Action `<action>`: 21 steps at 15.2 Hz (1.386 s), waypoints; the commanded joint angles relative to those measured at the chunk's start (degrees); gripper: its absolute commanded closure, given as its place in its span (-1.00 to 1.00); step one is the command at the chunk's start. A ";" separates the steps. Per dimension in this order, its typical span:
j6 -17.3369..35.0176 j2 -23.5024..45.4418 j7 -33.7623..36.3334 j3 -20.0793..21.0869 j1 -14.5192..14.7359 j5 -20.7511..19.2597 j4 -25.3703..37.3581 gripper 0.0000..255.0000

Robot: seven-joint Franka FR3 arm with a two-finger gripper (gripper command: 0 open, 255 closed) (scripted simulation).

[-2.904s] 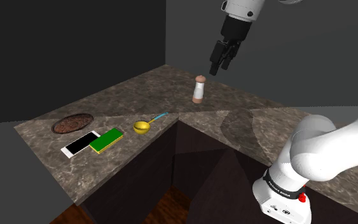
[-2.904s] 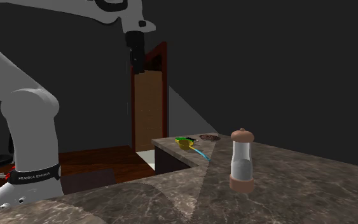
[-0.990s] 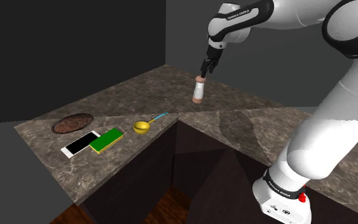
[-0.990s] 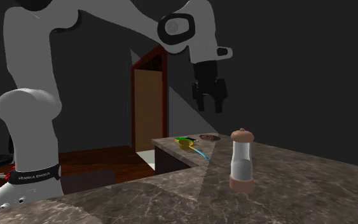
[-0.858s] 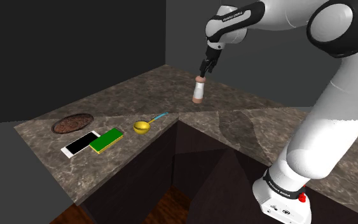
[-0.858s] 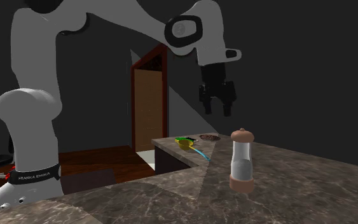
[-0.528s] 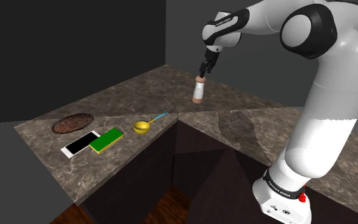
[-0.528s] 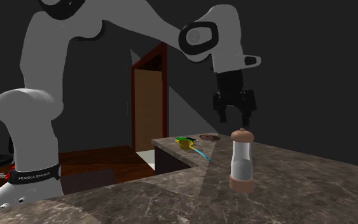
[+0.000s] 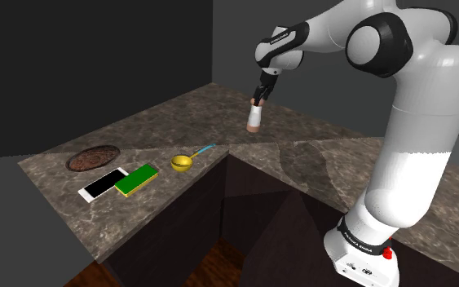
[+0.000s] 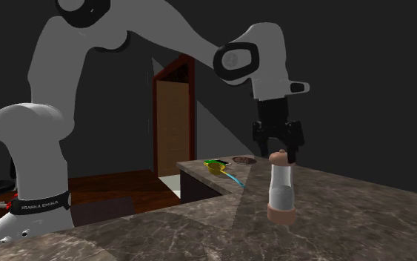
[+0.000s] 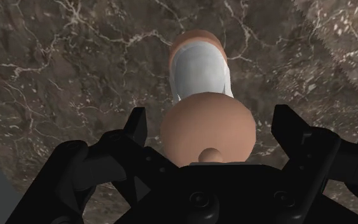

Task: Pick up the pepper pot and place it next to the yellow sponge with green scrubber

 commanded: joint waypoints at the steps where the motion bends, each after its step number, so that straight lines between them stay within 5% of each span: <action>1: 0.43 0.40 -0.13 0.09 -0.04 0.23 -0.03 -1.00; 7: 0.42 0.39 -0.12 0.09 -0.04 0.22 -0.03 -1.00; 8: 0.42 0.39 -0.12 0.09 -0.04 0.22 -0.03 1.00; 21: -2.21 -0.83 0.62 -0.20 0.12 -0.66 1.52 1.00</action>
